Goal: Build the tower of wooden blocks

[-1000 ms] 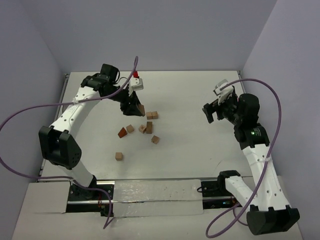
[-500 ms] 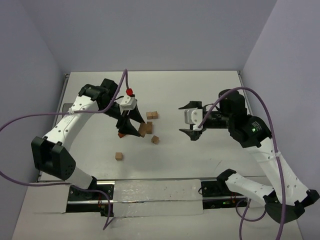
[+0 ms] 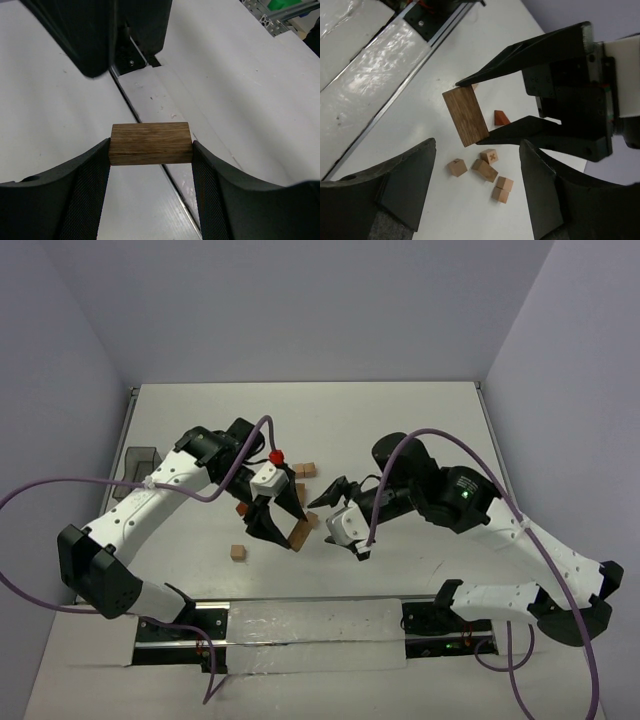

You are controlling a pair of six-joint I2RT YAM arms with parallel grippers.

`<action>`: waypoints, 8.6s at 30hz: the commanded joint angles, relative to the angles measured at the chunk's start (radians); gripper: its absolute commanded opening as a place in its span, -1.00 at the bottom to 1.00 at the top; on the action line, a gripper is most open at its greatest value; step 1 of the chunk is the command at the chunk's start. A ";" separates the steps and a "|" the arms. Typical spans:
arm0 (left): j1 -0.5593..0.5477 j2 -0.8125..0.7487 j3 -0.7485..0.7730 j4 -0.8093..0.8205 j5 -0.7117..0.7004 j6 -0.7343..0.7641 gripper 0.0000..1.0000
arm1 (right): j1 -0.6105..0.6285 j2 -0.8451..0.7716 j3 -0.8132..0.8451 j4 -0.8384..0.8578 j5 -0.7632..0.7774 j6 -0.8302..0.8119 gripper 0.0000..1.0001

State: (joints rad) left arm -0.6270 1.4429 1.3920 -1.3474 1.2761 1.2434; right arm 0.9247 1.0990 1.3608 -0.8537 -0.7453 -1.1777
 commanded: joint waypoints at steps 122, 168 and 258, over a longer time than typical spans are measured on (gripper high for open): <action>0.671 -0.333 -0.383 0.933 -0.388 -1.101 0.98 | -0.283 1.222 0.741 -0.076 0.399 -0.057 -0.75; 0.671 -0.317 -0.386 0.956 -0.427 -1.111 0.98 | -0.282 1.248 0.764 -0.076 0.426 -0.002 -0.52; 0.671 -0.317 -0.386 0.961 -0.415 -1.110 0.98 | -0.268 1.247 0.841 -0.200 0.406 -0.014 0.18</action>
State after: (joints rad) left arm 0.0368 1.1271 0.9730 -0.4145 0.8421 0.1352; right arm 0.6491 2.3460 2.1305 -1.0119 -0.3086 -1.1738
